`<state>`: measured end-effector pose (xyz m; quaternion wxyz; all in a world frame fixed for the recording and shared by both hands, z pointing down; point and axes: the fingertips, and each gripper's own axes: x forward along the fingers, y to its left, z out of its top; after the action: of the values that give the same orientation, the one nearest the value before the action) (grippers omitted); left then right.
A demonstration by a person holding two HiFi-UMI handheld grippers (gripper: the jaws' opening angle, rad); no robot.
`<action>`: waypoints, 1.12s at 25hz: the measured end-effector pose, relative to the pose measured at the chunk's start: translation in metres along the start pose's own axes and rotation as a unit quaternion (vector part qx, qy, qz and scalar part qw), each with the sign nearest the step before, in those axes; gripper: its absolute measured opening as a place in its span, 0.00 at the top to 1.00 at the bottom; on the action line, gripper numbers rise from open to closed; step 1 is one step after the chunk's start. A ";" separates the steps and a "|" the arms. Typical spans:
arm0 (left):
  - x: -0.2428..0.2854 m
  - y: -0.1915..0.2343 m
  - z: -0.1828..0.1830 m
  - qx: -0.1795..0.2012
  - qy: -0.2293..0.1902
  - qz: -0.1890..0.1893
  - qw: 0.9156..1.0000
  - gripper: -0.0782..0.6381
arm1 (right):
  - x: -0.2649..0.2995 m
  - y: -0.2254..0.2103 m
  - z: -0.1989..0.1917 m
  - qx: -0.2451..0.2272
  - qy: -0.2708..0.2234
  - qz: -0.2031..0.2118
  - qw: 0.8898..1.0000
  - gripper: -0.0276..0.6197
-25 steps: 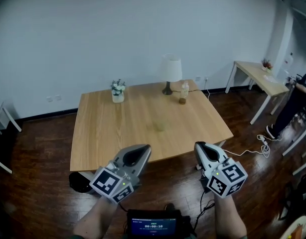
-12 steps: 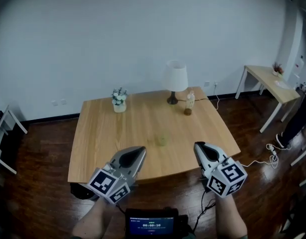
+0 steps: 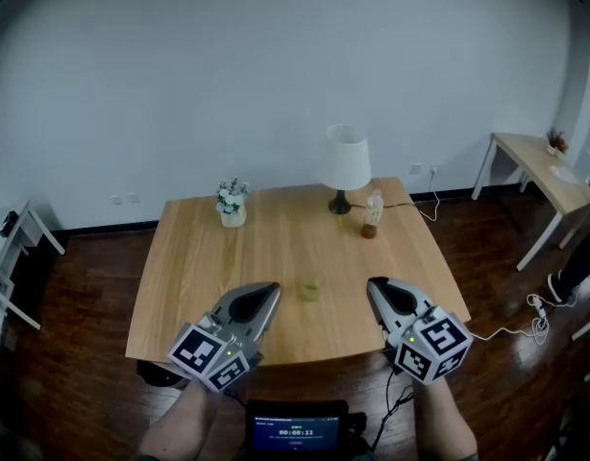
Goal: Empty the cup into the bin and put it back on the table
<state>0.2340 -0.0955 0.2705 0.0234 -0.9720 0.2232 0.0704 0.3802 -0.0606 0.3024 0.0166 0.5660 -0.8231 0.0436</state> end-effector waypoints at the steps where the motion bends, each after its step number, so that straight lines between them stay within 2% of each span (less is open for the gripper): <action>1: 0.004 0.002 0.000 0.002 0.000 0.003 1.000 0.88 | 0.003 -0.003 0.000 -0.001 0.000 0.005 1.000 0.95; 8: 0.022 0.011 -0.002 0.012 0.010 0.008 1.000 0.88 | 0.022 -0.021 0.001 0.008 0.000 0.018 1.000 0.95; 12: 0.027 0.028 -0.006 0.002 0.008 0.020 1.000 0.88 | 0.035 -0.025 -0.002 0.005 0.009 0.024 1.000 0.95; 28: 0.045 0.096 -0.010 0.008 0.015 0.014 1.000 0.88 | 0.110 -0.029 -0.001 -0.002 0.036 0.031 0.999 0.95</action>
<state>0.2335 -0.2018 0.2720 0.0270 -0.9695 0.2374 0.0545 0.3677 -0.1731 0.3134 0.0460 0.5383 -0.8392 0.0624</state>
